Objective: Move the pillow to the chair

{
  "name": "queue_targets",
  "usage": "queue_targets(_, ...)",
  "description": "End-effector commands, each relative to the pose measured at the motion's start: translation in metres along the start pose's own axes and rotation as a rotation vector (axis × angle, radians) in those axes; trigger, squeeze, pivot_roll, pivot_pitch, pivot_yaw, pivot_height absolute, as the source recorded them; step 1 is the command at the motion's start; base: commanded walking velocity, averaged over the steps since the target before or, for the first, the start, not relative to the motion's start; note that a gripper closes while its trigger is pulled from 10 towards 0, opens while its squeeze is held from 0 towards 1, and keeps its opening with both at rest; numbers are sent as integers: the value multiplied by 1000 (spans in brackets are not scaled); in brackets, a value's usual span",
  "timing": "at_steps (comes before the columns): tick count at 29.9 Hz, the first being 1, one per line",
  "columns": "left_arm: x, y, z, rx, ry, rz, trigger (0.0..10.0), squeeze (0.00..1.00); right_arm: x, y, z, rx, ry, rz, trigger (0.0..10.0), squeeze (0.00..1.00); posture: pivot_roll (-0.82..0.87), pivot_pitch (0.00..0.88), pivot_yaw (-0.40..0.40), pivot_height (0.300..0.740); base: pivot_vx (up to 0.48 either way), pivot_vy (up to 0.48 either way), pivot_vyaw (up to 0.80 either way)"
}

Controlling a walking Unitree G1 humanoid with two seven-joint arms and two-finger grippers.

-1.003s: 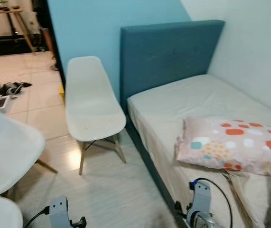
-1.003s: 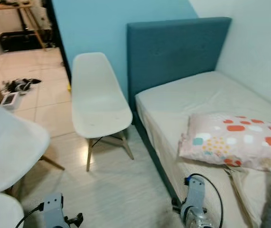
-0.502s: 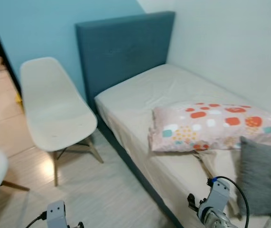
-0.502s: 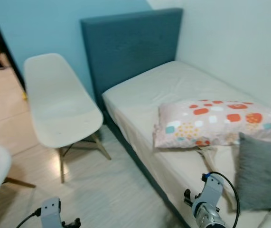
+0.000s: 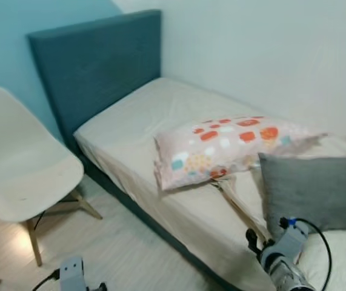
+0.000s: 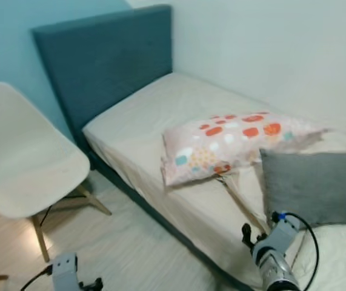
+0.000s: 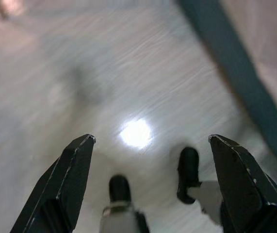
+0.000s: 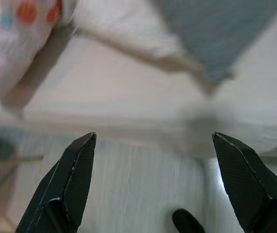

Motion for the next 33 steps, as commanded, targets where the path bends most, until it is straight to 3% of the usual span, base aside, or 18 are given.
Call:
queue_targets(1, -1, -8, 2, -20, -1, -6, 10000, 0, 1, 3, 1, 25, 2, -37, 10000, 0, -98, 77, -8, 740, 0, 0, -738)
queue_targets(13, 5, -12, 3, -29, -39, -32, 10000, 0, -5, 6, -1, 42, 27, -101, 10000, 0, -101, 68, -9, 740, 0, 0, -738)
queue_targets(21, 8, -14, 3, -32, -57, -39, 10000, 0, -15, 10, -3, 62, 65, -152, 10000, 0, -99, 59, -9, 740, 0, -450, -87)
queue_targets(33, 8, -14, 3, -36, -59, -44, 10000, 0, -12, 10, -3, 58, 43, -163, 10000, 0, -102, 59, -4, 740, 0, -472, 0)
Point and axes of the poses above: a point about 5 cm out from each wrist's last joint towards the gripper, its own z axis pointing back from the gripper into the wrist, its own y axis along the axis of the wrist's last joint, x = y × z, the point moved 3 cm from there along -z, pointing out of the wrist towards the gripper, and after that the axes turned 15 degrees about -z, right-handed, at the moved point
